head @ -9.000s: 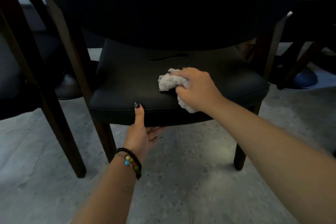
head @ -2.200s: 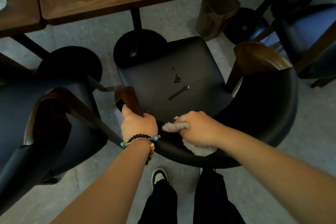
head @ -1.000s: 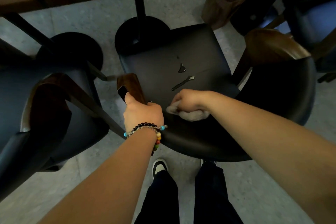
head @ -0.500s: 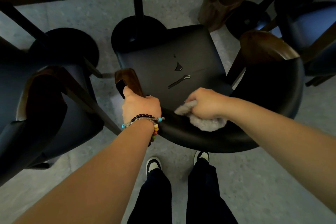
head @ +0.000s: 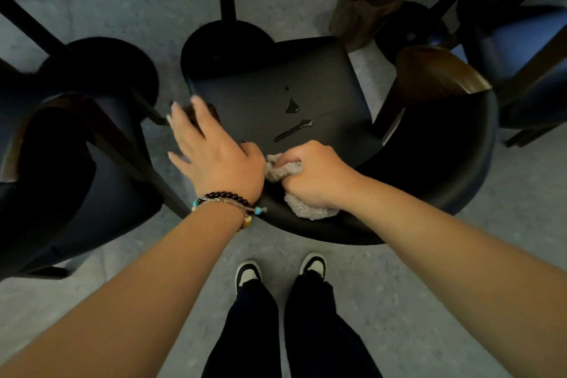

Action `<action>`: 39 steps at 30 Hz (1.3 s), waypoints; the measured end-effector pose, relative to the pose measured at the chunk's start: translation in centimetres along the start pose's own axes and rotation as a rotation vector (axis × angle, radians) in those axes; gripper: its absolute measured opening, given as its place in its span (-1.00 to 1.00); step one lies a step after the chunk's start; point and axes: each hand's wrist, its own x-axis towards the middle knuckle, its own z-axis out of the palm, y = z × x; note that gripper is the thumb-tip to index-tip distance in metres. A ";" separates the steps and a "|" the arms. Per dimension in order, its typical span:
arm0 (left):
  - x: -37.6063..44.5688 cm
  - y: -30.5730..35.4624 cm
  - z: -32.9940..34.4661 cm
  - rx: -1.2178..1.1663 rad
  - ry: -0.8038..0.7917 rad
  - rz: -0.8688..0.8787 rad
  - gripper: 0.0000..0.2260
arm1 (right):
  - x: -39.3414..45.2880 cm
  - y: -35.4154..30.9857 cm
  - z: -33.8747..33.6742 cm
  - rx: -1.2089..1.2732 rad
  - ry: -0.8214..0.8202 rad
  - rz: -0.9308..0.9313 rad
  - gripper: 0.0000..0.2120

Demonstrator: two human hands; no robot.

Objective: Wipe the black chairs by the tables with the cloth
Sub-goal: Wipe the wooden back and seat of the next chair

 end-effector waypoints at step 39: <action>0.1 1.4 1.1 0.477 -0.434 0.379 -0.52 | 7.8 8.6 -3.4 -0.396 -0.305 0.256 -0.62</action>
